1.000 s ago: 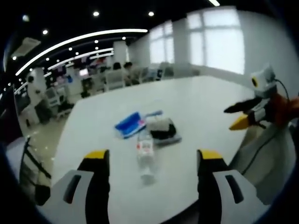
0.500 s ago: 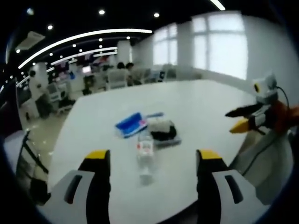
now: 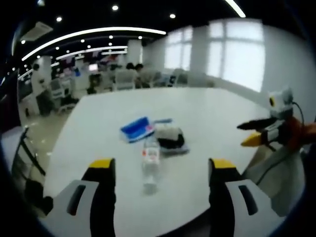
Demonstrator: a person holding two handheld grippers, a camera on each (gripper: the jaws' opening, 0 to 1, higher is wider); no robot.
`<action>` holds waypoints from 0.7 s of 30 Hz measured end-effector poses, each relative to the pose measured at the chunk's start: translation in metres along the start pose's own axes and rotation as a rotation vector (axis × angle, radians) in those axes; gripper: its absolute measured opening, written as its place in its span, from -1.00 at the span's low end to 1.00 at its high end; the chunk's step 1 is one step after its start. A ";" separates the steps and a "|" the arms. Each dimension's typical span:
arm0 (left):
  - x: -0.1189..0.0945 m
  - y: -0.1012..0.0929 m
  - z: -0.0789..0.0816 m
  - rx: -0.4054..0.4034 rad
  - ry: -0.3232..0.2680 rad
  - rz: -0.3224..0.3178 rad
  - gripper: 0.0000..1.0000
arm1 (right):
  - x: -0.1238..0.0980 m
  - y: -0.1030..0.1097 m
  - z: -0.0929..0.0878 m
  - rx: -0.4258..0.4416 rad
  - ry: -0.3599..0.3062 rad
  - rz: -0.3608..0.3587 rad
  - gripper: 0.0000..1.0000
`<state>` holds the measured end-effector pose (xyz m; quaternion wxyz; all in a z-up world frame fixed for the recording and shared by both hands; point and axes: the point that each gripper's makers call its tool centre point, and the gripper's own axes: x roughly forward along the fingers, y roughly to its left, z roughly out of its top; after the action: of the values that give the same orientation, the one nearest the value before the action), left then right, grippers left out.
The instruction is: Arrange the tabletop items into an orderly group along one side of the table until the central work area is clear of visible clutter.
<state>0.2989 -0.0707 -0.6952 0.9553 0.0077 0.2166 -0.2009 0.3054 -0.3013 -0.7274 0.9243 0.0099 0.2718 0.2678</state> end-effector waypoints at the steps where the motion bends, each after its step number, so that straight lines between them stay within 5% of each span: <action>1: 0.000 0.000 0.000 -0.003 0.000 0.000 0.46 | 0.000 0.000 0.000 0.001 0.000 -0.001 0.61; 21: -0.002 0.006 -0.002 -0.041 0.006 0.018 0.41 | 0.005 0.014 0.003 -0.017 0.013 0.054 0.58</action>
<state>0.2993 -0.0641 -0.6968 0.9564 -0.0093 0.2235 -0.1880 0.3037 -0.2866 -0.7253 0.9151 0.0076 0.2749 0.2948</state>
